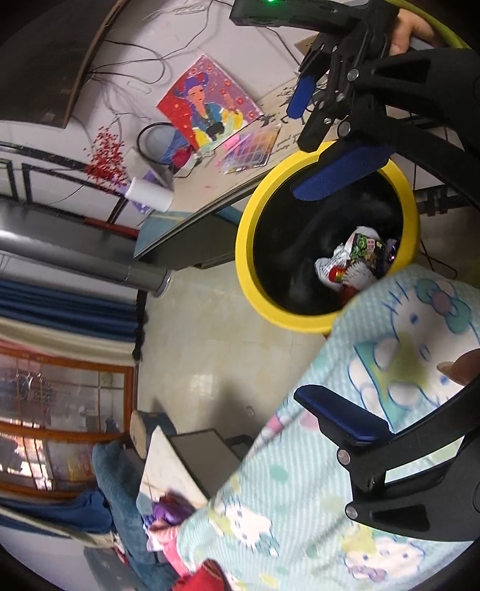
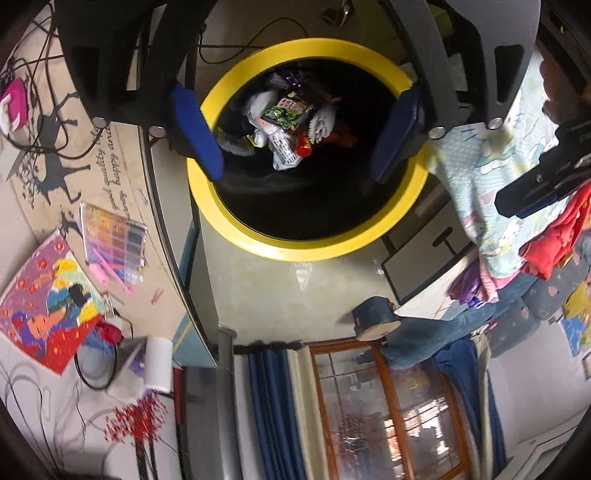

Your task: Collect trash

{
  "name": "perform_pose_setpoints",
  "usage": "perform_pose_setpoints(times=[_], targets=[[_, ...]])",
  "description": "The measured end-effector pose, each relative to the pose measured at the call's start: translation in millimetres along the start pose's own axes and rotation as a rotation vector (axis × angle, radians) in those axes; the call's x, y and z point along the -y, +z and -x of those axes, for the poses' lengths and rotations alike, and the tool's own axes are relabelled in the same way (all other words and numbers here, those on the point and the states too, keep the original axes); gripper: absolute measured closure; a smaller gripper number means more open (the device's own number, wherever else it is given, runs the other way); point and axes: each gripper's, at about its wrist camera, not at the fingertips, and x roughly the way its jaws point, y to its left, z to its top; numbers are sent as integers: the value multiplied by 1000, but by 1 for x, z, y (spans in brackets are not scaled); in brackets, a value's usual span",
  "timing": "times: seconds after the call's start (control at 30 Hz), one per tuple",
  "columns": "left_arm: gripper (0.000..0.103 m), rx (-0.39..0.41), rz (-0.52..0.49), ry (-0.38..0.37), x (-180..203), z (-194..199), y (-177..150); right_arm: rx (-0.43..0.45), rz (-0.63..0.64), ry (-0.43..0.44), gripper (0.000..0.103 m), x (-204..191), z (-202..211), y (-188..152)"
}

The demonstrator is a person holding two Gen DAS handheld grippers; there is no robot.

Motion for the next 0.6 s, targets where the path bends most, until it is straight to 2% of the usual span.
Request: perform_pose_setpoints(times=[0.23, 0.6], targets=[[11, 40, 34, 85, -28, 43, -8, 63, 122, 14, 7, -49, 30, 1], [11, 104, 63, 204, -64, 113, -34, 213, 192, 50, 6, -110, 84, -8]])
